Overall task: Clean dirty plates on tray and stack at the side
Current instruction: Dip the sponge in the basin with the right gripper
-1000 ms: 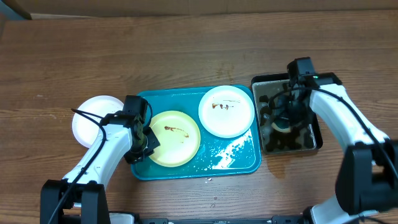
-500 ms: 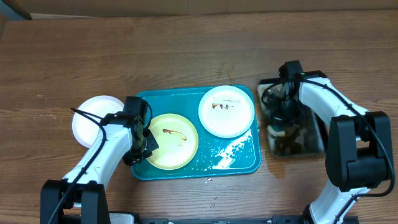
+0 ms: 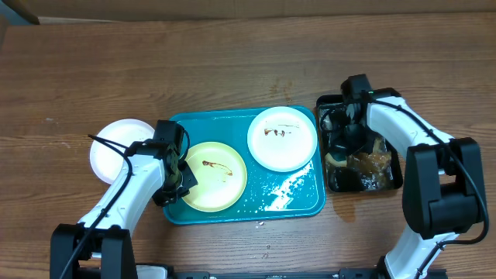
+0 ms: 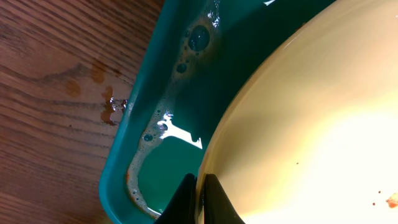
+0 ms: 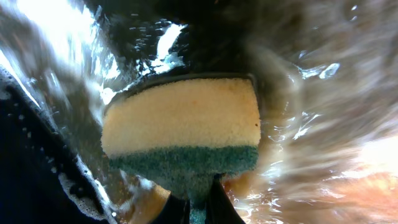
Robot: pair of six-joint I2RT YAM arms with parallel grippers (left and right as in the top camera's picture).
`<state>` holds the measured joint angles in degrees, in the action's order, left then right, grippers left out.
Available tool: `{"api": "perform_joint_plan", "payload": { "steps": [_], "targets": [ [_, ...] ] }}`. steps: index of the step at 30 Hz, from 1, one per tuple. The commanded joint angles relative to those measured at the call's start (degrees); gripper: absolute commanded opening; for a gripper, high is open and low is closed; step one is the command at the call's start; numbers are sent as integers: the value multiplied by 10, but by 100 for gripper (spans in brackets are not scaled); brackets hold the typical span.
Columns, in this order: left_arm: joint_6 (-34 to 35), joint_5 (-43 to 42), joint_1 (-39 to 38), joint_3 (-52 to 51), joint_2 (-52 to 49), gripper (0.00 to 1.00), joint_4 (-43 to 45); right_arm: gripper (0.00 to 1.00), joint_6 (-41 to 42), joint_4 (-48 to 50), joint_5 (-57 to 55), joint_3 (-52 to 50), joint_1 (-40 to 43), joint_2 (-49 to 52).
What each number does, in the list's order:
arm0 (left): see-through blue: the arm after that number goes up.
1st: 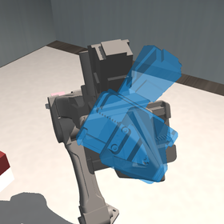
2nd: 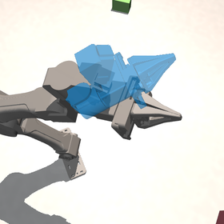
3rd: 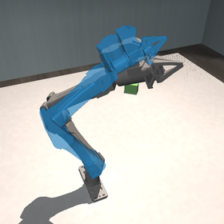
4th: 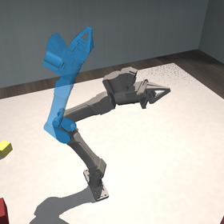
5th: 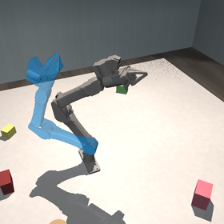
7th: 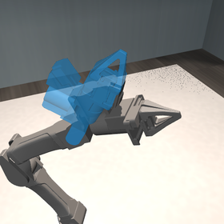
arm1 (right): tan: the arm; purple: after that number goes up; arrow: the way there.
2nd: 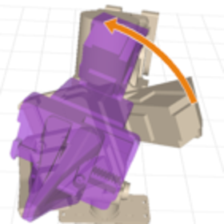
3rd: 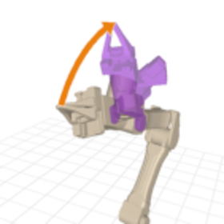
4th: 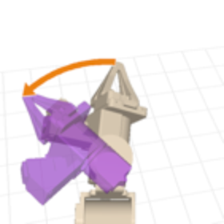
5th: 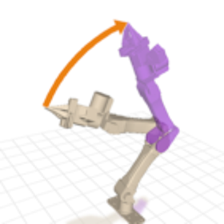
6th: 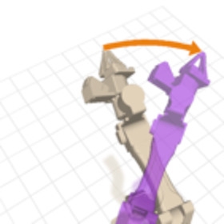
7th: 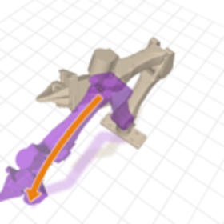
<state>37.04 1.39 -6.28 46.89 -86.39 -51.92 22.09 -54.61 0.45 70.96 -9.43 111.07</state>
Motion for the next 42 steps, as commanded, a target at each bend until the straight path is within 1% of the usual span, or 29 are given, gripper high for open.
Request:
{"api": "perform_joint_plan", "payload": {
  "steps": [1, 4, 9, 16, 23, 26, 28, 34, 40, 42],
  "targets": [
    [-11, 20, 3, 6, -5, 4, -3, 4, 28, -11, -46, -24, 1, 36],
    [-11, 20, 3, 6, -5, 4, -3, 4, 6, -12, -31, -23, 1, 35],
    [-11, 20, 3, 6, -5, 4, -3, 4, 6, -18, -31, -17, 1, 19],
    [-15, 20, 3, 6, -5, 4, 1, 4, 6, -28, -29, 3, 1, -61],
    [-70, 10, 2, 6, -5, 4, 30, 4, -3, -43, -18, 3, 1, -125],
    [-80, 5, 2, 6, -5, 4, 33, 4, -60, -45, 53, 3, 1, -131],
    [-80, 5, 2, 6, -5, 4, 34, 4, -61, -50, 79, 3, 1, -131],
    [-88, 0, 2, 6, -5, 4, 33, 4, -23, -52, 63, 3, 1, -131],
    [-88, -2, 2, 6, -5, 4, 35, 4, -31, -52, 64, 3, 1, -131],
    [-104, -18, 2, 6, -5, 4, 40, 4, -41, -52, 73, 3, 1, -131]
  ]
}}
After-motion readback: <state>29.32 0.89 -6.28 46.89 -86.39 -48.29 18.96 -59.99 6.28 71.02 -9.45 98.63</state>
